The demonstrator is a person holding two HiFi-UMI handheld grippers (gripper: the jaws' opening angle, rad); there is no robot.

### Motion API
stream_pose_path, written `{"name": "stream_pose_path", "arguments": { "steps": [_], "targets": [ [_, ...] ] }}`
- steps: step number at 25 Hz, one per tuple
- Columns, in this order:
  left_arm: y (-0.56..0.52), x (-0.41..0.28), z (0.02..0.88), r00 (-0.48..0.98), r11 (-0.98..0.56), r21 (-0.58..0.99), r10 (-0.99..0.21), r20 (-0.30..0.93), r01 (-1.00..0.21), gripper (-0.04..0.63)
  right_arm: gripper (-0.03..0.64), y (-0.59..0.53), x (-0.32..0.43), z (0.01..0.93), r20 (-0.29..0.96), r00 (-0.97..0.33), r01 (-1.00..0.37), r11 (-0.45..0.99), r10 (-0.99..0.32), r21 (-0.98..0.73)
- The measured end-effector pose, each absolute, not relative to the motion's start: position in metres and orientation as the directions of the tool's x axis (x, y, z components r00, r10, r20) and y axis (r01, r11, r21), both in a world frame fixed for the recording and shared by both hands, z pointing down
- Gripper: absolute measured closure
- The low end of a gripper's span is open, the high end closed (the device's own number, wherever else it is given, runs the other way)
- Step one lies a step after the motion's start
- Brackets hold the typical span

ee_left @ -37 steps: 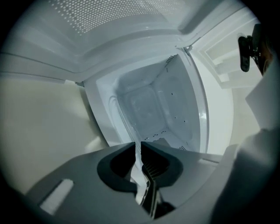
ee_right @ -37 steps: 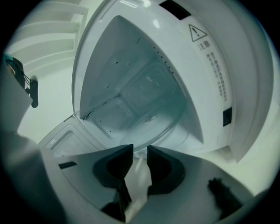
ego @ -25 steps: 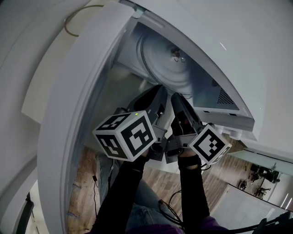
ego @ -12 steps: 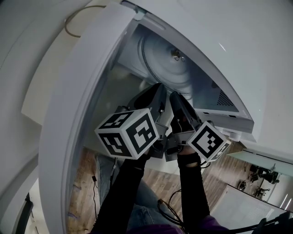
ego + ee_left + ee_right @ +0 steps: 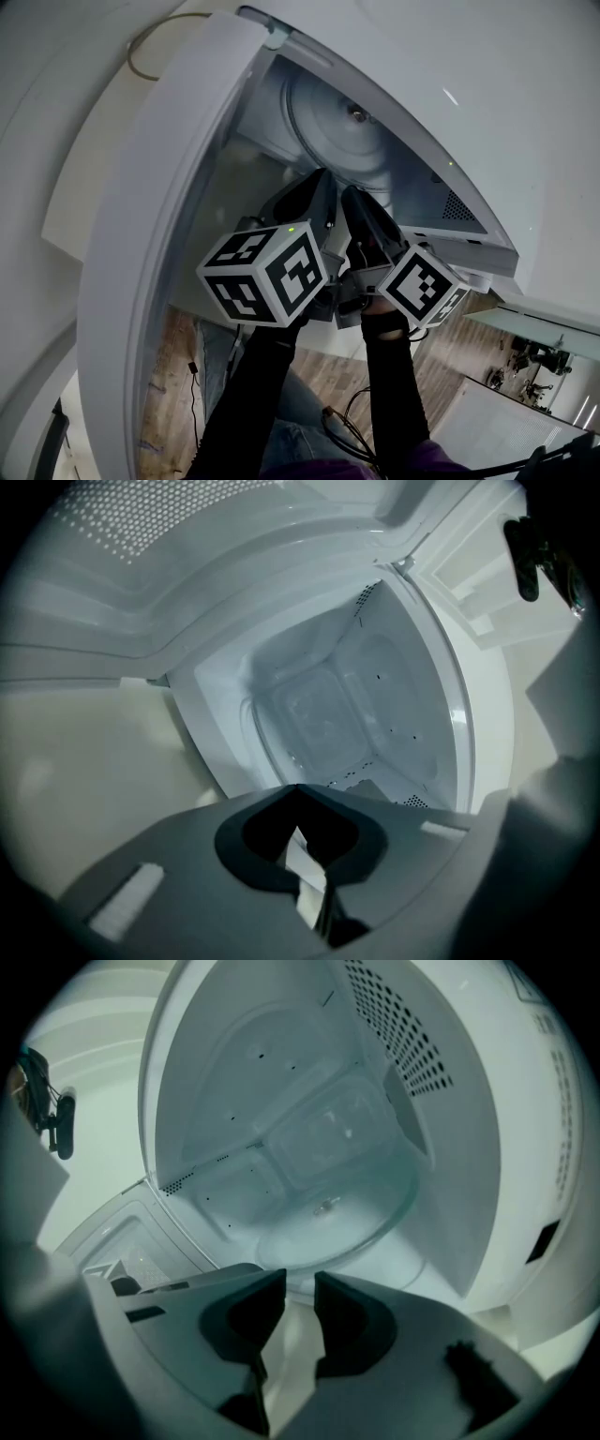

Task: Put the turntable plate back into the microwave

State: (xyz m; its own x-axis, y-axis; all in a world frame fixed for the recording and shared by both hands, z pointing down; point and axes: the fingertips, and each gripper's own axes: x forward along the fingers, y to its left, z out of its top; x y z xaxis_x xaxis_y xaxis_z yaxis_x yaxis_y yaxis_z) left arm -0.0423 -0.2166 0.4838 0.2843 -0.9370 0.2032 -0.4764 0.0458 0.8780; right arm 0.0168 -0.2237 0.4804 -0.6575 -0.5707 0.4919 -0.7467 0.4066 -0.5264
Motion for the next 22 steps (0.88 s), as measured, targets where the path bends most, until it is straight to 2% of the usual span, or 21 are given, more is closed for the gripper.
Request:
{"name": "stream_pose_path", "arguments": {
  "steps": [6,12,22],
  "targets": [
    [-0.2181,-0.0427,0.4861,0.282,0.053,0.878,-0.936,0.209,-0.476,0.589,0.515,-0.2243,0.0166,0.4829,0.509,-0.651,-0.755,0.406,-0.563,-0.515],
    [-0.2195,-0.0431,0.4882,0.283,0.056,0.884,-0.936,0.208,-0.464,0.589,0.515,-0.2220,0.0152,0.4833,0.580,-0.601,-0.797,0.469,-0.550,-0.381],
    [-0.2200,-0.0478,0.4945,0.261,0.085,0.867,-0.935,0.240,-0.492,0.589,0.531,-0.2248,0.0175,0.4764,0.563,-0.595,-0.802,0.472,-0.573,-0.368]
  ]
}}
